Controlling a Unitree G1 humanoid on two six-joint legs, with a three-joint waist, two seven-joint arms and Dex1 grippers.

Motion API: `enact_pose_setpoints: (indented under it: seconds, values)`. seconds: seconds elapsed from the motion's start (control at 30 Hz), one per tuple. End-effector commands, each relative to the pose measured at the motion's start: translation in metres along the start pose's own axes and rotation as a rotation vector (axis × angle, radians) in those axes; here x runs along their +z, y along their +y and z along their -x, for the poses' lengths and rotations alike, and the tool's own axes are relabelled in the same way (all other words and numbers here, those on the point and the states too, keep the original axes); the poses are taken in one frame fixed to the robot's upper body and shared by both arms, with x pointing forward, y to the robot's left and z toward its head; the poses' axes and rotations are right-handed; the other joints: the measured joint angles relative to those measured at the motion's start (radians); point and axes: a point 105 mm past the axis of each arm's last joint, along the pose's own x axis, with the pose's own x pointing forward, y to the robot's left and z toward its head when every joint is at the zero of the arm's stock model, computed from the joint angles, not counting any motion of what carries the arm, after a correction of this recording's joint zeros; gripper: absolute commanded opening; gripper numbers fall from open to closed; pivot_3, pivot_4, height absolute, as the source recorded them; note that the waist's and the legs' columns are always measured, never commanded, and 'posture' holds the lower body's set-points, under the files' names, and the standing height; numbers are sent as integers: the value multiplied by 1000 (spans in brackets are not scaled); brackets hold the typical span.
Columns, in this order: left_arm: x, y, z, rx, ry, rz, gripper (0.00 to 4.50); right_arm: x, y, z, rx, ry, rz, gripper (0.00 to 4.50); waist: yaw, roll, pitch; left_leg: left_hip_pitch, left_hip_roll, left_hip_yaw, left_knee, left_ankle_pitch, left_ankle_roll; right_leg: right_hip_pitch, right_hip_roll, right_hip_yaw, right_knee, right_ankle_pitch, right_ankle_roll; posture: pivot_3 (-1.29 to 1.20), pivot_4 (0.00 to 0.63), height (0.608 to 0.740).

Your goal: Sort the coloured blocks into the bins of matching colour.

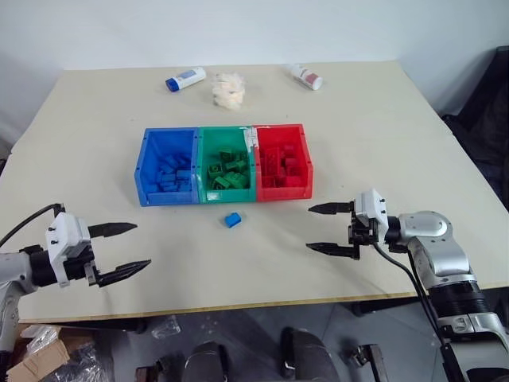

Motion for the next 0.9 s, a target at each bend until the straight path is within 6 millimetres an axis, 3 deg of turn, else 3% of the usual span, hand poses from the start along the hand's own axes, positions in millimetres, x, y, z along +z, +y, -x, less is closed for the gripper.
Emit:
enact_pose_setpoints:
  seconds: [0.03, 0.33, 0.67, 0.77, 0.9]
  values:
    - [10, -4, -12, -7, -34, -60, 4469, 9, -4, 1, 8, -12, 47, 4500, -2, 0, 0, 0, 0, 0, 0, 0, 0, 0, 0, 0, 0, 0, 0, 0, 150, 740]
    - [12, -20, -113, -32, -110, -71, 4469, 12, -3, 0, 1, -15, 56, 4500, -3, 0, 0, 0, 0, 1, 0, 0, 0, 0, 0, 0, 2, 0, 1, 0, 150, 740]
    - [-1, -22, -173, -31, -54, -76, 4469, 10, 4, 7, -48, -7, 51, 4500, 1, 0, -1, 0, 0, 1, 1, 0, 0, 1, 1, 1, 2, 1, 1, 0, 150, 740]
    - [4, -20, -183, -19, -73, -81, 3889, 10, 6, 8, -55, -7, 49, 4500, 8, 1, -1, 2, -1, 0, 2, 0, 1, 4, 1, 0, 1, 1, 1, 0, 150, 740]
    - [10, -15, -193, -9, -73, -96, 2696, 10, 8, 9, -63, -10, 47, 4500, 21, 1, -1, 3, 0, 0, 3, 0, 1, 6, 0, 0, 0, 1, 2, 0, 150, 740]
